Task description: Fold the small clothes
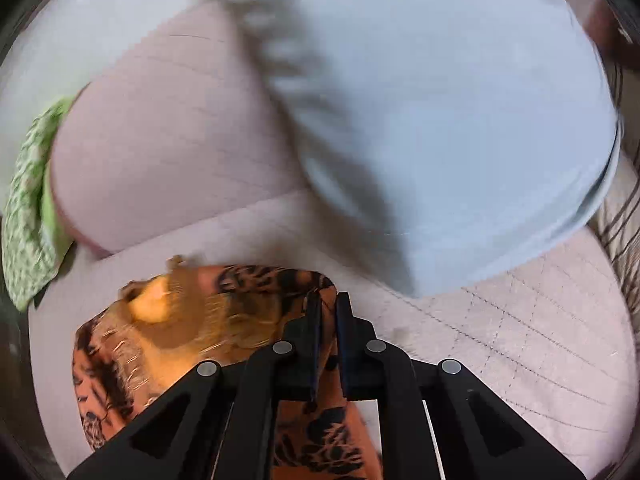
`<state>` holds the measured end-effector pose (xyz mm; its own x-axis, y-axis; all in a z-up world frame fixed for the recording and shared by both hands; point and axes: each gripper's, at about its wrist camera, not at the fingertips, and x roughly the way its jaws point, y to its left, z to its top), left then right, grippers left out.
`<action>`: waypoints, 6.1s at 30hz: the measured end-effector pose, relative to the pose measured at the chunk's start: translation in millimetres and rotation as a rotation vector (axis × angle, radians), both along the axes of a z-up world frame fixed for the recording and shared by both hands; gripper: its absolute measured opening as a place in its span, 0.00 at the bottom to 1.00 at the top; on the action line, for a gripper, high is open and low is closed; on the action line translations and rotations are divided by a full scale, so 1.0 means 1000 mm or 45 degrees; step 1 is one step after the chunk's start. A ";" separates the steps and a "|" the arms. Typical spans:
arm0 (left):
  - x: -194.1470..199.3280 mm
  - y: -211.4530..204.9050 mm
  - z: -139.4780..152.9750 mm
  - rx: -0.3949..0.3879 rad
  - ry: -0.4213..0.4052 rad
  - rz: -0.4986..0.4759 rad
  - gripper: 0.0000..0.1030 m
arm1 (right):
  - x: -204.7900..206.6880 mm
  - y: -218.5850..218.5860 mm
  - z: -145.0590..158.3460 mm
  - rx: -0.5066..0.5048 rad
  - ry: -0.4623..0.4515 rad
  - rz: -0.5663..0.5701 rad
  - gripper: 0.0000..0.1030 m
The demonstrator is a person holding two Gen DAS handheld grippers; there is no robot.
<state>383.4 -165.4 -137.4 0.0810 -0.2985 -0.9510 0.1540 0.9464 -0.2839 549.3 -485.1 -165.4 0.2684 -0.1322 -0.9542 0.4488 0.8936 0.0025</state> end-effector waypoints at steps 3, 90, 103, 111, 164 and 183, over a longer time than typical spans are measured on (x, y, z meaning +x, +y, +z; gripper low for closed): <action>0.006 0.006 -0.010 -0.009 0.035 0.066 0.13 | -0.003 -0.010 -0.034 0.083 0.057 -0.008 0.11; -0.142 0.092 0.130 -0.187 -0.397 0.637 0.53 | -0.381 0.047 0.124 0.430 -0.255 0.064 0.61; 0.086 0.020 0.099 -0.074 -0.345 0.456 0.53 | -0.175 0.051 0.108 0.406 -0.212 0.250 0.61; 0.226 -0.019 0.053 -0.041 -0.297 0.367 0.53 | -0.064 0.035 0.050 0.362 -0.100 0.288 0.61; 0.164 0.039 0.055 -0.217 -0.635 0.420 0.06 | -0.141 0.054 0.131 0.183 -0.355 0.474 0.10; -0.091 0.071 -0.041 -0.190 -0.403 0.525 0.07 | -0.364 0.074 0.072 0.243 -0.277 0.222 0.11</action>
<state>292.6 -94.5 -178.0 0.4954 -0.3112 -0.8110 -0.1220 0.8994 -0.4197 185.5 -411.5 -93.0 0.4716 0.1094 -0.8750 0.2600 0.9309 0.2565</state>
